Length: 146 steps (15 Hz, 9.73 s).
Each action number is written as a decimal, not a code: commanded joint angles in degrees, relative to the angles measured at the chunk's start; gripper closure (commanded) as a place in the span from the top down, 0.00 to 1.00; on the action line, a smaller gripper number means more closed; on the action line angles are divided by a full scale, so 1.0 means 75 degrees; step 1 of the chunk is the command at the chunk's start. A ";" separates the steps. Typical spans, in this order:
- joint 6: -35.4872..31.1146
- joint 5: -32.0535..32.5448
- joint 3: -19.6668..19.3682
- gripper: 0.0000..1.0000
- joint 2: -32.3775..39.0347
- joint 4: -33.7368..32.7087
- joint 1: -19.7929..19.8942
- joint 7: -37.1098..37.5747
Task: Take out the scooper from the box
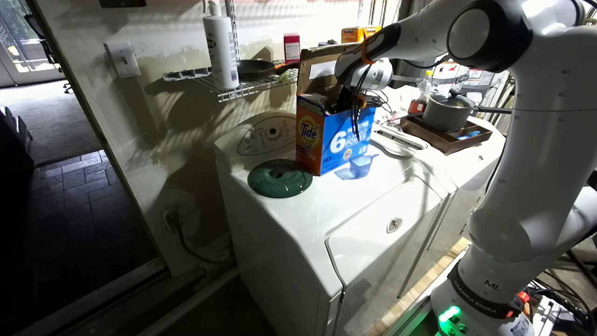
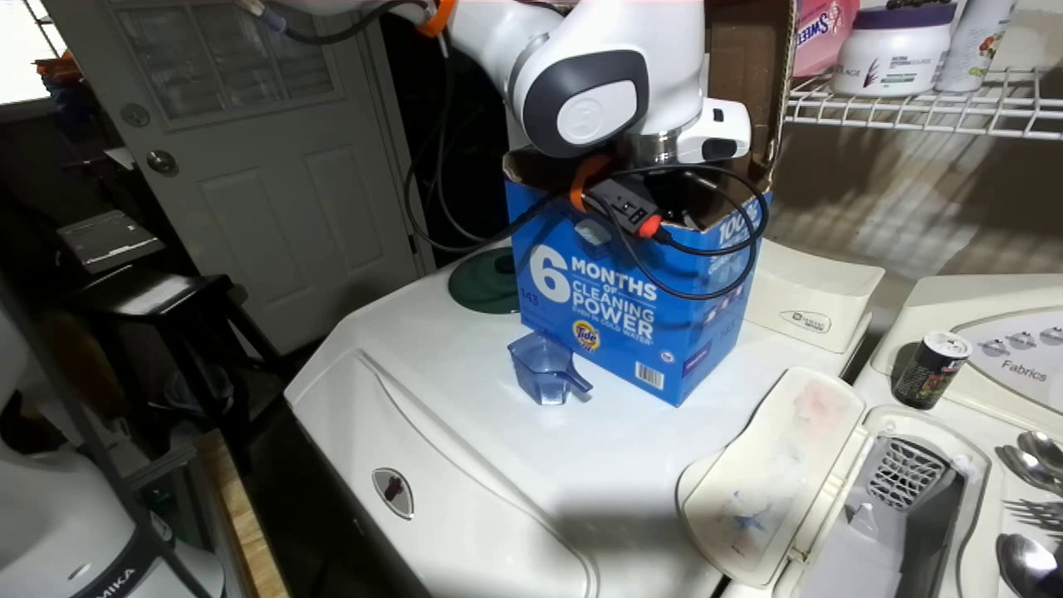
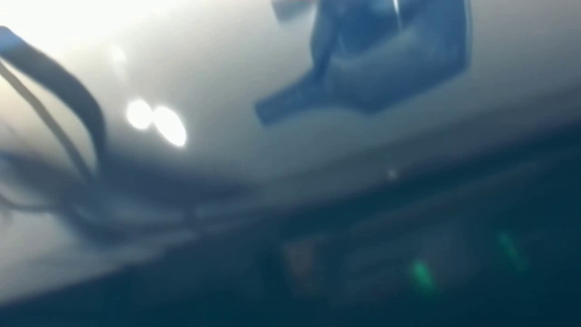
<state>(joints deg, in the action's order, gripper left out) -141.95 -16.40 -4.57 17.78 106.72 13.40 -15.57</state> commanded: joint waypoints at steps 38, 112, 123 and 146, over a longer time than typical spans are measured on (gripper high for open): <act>0.2160 0.1857 -0.0080 0.02 -0.0691 -0.0535 -0.0065 -0.1250; 0.1214 0.1883 -0.1262 0.02 -0.5566 0.4870 0.0783 0.3006; -0.0208 0.1797 -0.1551 0.02 -0.4318 0.5171 0.1399 0.4276; -0.1661 0.0061 -0.1634 0.02 -0.2386 0.4724 0.0778 0.4524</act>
<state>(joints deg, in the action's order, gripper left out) -153.13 -13.96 -16.53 -2.26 143.45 20.37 18.15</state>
